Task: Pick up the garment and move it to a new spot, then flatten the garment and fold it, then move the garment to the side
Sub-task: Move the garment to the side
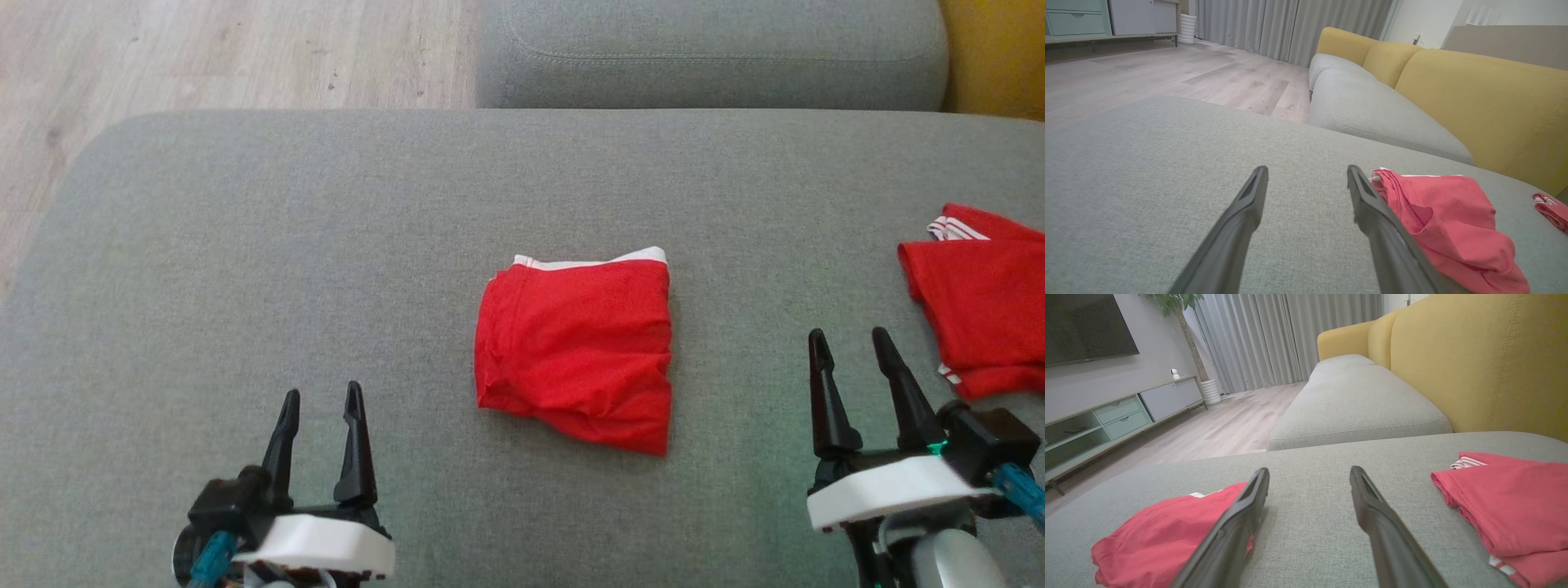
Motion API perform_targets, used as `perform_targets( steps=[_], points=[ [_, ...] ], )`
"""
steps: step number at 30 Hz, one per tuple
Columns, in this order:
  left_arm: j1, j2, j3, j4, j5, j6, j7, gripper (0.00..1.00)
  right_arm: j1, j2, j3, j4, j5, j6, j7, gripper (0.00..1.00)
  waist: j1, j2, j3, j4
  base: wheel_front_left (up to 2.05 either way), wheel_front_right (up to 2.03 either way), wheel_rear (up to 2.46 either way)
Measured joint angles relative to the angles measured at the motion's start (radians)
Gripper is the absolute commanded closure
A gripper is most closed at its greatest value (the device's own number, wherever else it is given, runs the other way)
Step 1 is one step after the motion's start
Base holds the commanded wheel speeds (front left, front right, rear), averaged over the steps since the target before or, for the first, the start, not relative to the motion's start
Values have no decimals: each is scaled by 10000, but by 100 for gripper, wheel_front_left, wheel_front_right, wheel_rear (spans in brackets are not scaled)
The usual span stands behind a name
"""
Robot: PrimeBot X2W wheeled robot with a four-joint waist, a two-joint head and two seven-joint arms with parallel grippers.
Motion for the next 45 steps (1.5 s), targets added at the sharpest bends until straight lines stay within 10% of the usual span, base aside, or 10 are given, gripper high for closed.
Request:
perform_targets(
  steps=[11,35,40,45],
  points=[
    [-25,8,-50,-54,0,29,10,0,-208,0,59,42,-134,0,688,0,0,0,264,114,0,0,0],
    [-690,-391,-54,163,33,-117,-201,0,-3435,-48,293,2943,274,0,6213,0,0,0,1528,2011,0,0,0],
    [-690,-485,-29,207,46,-198,-270,0,-3615,-71,405,3026,546,0,6109,100,1,0,1611,2145,0,0,0],
    [-691,-495,-36,215,207,-334,-282,0,-3586,-40,464,3072,376,0,5478,100,0,0,1584,1842,0,0,0]
  ],
)
